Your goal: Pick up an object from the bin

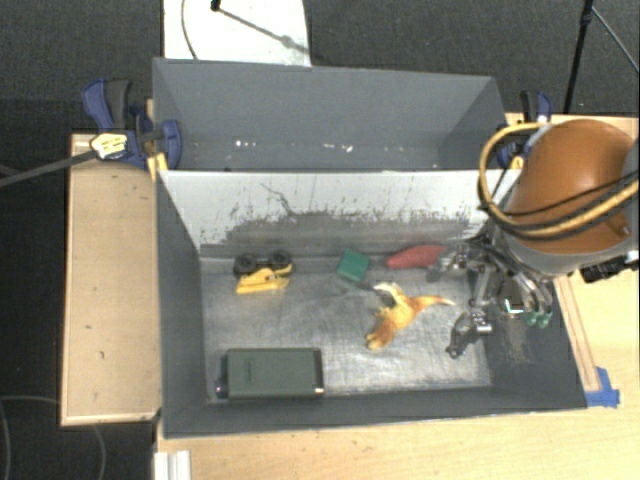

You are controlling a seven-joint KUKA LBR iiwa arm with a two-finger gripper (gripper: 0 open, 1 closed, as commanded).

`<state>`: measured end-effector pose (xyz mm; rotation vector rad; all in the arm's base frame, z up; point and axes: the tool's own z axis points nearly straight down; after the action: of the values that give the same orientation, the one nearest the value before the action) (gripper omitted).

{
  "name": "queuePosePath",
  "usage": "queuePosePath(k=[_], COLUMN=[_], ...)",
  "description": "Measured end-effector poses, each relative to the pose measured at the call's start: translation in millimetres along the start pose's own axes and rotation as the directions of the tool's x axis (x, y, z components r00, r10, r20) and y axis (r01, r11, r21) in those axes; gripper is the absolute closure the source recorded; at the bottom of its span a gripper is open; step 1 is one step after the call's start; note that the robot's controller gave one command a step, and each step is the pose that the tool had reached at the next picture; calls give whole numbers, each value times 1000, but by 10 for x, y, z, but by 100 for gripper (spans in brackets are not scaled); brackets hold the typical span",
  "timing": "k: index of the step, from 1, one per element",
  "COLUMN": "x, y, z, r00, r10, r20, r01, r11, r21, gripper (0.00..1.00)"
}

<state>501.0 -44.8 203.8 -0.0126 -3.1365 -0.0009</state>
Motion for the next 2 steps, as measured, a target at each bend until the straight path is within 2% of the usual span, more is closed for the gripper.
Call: queuePosePath(k=[1, 2], x=[-17, -208], y=[0, 23], z=[-36, 490], r00=[1000, 994], r10=[-1, -104], r20=[8, 12], r01=[1, 104], r11=[1000, 995], r21=[1, 2], gripper=[0, 0])
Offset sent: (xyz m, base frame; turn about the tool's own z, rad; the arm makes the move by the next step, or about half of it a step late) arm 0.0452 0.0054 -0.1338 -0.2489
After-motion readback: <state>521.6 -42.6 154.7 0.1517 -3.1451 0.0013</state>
